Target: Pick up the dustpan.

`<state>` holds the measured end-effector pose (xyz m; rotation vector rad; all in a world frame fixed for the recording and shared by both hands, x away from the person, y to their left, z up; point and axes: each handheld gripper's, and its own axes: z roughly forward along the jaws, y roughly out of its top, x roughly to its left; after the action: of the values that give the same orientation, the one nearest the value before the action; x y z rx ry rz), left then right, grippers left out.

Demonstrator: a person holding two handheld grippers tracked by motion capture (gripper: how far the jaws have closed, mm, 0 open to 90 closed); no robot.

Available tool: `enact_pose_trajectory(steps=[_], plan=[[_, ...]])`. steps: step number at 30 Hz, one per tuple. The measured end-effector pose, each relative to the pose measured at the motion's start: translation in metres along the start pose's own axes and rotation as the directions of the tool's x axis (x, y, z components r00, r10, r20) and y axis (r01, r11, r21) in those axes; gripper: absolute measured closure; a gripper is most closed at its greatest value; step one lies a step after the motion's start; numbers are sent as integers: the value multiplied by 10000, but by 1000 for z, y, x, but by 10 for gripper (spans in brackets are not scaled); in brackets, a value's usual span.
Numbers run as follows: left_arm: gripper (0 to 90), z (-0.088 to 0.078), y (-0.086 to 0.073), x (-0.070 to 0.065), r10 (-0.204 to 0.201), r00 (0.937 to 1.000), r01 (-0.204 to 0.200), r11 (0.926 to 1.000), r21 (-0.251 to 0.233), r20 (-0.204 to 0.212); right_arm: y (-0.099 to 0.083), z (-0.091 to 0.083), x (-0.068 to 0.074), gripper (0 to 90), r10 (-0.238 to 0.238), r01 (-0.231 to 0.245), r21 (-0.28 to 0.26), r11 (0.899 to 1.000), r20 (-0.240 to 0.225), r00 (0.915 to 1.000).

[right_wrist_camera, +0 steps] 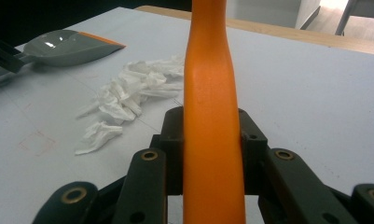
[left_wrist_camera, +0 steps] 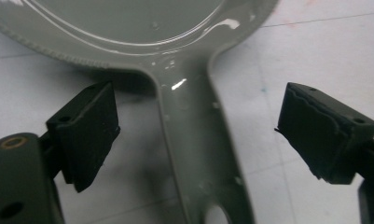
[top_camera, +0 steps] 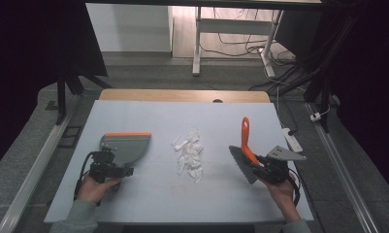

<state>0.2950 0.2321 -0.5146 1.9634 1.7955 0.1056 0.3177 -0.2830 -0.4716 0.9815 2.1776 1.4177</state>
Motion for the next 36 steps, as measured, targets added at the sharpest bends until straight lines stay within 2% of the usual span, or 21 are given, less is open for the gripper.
enact_pose_trajectory(steps=[2, 4, 6, 13, 16, 24, 26, 36], plan=[[189, 2, 0, 1, -99, 9999, 99, 9999, -39, 36, 0, 0, 0, 701, -7, 7, 11, 10000, 13, 10000], [204, 5, 1, 1, -282, 9991, 282, 9996, 27, 310, 0, 1, 0, 701, -2, 1, 29, 10000, 29, 10000], [246, 8, 1, 1, -329, 9995, 329, 9995, 6, 30, -1, 1, 0, 701, -24, 24, 56, 10000, 24, 10000], [345, 7, 0, 5, -619, 9981, 617, 9977, -285, -54, 0, 2, 1, 701, -45, 45, 54, 10000, 23, 10000], [418, 7, 0, 6, -693, 9975, 689, 9969, -385, -98, 0, 2, 2, 701, -69, 69, 73, 9999, 27, 10000], [529, 7, 0, 7, -759, 9970, 765, 9960, -455, 161, -1, 2, 1, 701, -57, 57, 93, 9999, 59, 10000], [592, 6, 0, 7, -774, 9966, 786, 9958, -478, 282, 0, 2, 1, 700, -56, 56, 87, 9999, 75, 10000], [615, 5, -1, 12, -863, 9952, 890, 9941, -621, 455, -1, 2, 1, 701, -95, 94, 130, 9999, 81, 9999]])
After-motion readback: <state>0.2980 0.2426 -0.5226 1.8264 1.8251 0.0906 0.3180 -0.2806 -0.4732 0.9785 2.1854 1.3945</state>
